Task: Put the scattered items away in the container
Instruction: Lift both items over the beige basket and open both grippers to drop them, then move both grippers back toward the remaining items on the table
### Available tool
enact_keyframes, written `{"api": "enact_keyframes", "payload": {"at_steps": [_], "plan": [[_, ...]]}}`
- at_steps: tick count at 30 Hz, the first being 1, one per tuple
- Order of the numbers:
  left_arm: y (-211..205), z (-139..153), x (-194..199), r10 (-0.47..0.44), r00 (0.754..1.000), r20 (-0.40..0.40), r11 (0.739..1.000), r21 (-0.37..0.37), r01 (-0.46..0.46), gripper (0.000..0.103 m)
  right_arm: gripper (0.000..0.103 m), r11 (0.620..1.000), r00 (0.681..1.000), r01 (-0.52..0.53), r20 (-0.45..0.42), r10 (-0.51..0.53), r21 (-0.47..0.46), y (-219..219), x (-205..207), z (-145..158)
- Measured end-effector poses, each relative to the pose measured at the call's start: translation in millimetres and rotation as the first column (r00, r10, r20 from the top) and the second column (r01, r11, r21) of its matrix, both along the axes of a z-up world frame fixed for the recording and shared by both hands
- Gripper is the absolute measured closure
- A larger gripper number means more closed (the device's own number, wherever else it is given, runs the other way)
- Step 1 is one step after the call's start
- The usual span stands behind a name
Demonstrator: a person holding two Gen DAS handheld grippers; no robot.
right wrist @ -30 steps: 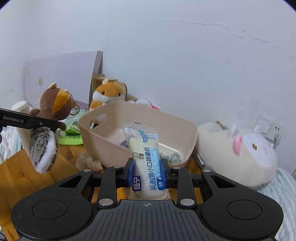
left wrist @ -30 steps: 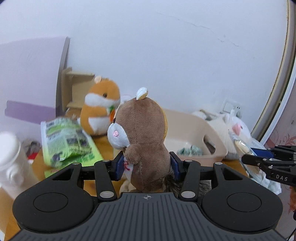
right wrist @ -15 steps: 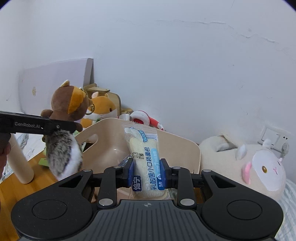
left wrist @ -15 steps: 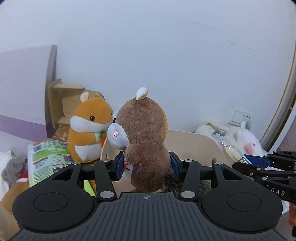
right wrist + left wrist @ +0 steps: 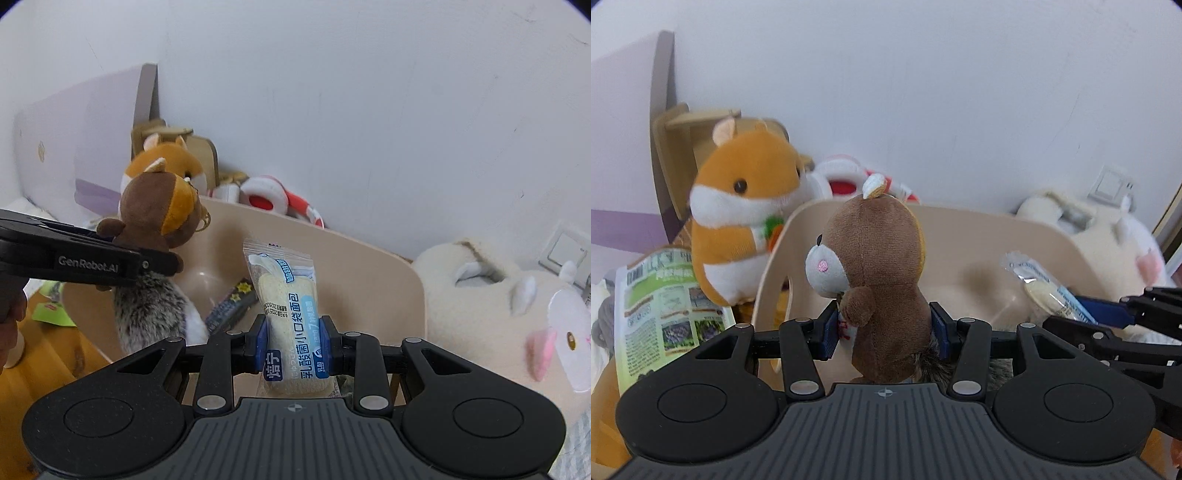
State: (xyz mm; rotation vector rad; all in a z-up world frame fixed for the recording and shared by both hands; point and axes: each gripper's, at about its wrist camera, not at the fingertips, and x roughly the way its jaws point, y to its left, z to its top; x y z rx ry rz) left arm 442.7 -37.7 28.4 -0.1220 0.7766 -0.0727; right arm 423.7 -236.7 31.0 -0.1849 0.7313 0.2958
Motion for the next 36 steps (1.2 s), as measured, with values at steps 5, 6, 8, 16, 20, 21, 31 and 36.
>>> {"api": "enact_keyframes", "payload": {"at_steps": [5, 6, 8, 16, 20, 21, 31, 36], "plan": [[-2, -11, 3, -0.022, 0.999, -0.048, 1.0, 0.016, 0.023, 0.052, 0.076, 0.999, 0.999, -0.016, -0.035, 0.015, -0.04, 9, 9, -13], [-3, -12, 4, -0.024, 0.998, -0.055, 0.999, 0.02, 0.025, 0.052, 0.076, 0.999, 0.999, -0.018, -0.042, 0.016, -0.045, 9, 10, -14], [-3, -15, 5, -0.03, 0.997, -0.075, 0.999, 0.019, 0.031, 0.052, 0.076, 0.998, 0.998, -0.029, -0.054, 0.026, -0.052, 10, 11, -18], [-5, -21, 0, -0.043, 0.995, -0.093, 0.998, 0.037, 0.046, 0.052, 0.075, 0.996, 0.995, -0.033, -0.093, 0.025, -0.085, 15, 13, -35], [-9, -17, -1, -0.046, 0.996, -0.074, 0.996, 0.067, 0.051, 0.047, 0.069, 0.995, 0.996, -0.025, -0.092, 0.016, -0.097, 17, 15, -36], [-9, -16, -3, -0.042, 0.997, -0.06, 0.996, 0.08, 0.047, 0.041, 0.064, 0.994, 0.996, -0.02, -0.085, 0.011, -0.106, 17, 14, -36], [5, 1, -18, -0.014, 1.0, -0.009, 0.999, 0.051, 0.014, 0.026, 0.031, 0.993, 1.0, 0.002, -0.016, -0.004, -0.114, 6, -9, -19], [7, 10, -39, -0.021, 0.999, 0.037, 0.993, 0.115, 0.016, 0.024, 0.023, 0.992, 1.0, -0.003, 0.008, 0.004, -0.123, 8, -28, -10]]}}
